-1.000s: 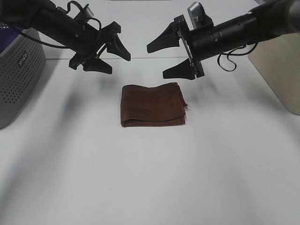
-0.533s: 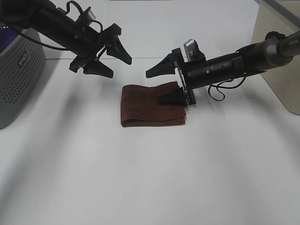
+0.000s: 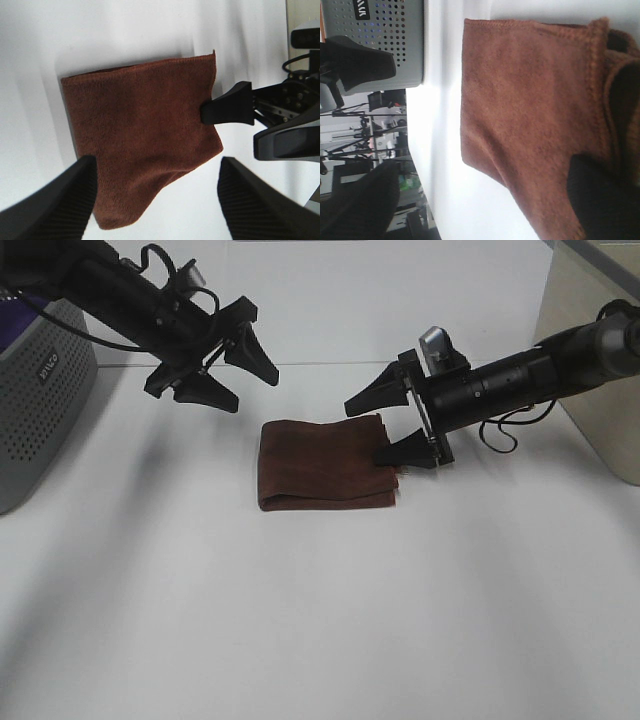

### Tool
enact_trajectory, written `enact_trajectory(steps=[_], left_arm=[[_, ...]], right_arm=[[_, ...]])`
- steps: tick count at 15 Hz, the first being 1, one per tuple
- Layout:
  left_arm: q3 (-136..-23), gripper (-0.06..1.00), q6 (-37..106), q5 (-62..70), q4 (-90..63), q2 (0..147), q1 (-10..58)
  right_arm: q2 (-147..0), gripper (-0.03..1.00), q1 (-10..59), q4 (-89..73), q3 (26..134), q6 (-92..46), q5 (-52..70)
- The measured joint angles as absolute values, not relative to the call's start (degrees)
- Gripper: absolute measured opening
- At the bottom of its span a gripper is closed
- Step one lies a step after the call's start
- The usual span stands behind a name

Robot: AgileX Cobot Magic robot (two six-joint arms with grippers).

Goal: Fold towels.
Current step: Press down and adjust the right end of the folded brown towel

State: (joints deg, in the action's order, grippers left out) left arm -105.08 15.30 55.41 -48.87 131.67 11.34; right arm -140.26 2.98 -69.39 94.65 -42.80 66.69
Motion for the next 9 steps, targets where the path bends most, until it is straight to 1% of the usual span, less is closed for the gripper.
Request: enact_trajectory(steps=[3,7,9], left_arm=[[-105.1,0.65,15.2,57.4,-42.7,127.6,11.3],[-105.1,0.65,11.1,60.6,-32.8,116.5,11.3],[-105.1,0.65,10.0,63.2,-27.5,109.9,11.3]], right_arm=[[-136.2,0.85,2.1,-62.5,94.7,-40.3,66.8],[-126.8,0.85,2.0,-47.0,94.7,-30.2,67.2],[-120.7,0.85,2.0,-42.4,94.7,-27.6,68.7]])
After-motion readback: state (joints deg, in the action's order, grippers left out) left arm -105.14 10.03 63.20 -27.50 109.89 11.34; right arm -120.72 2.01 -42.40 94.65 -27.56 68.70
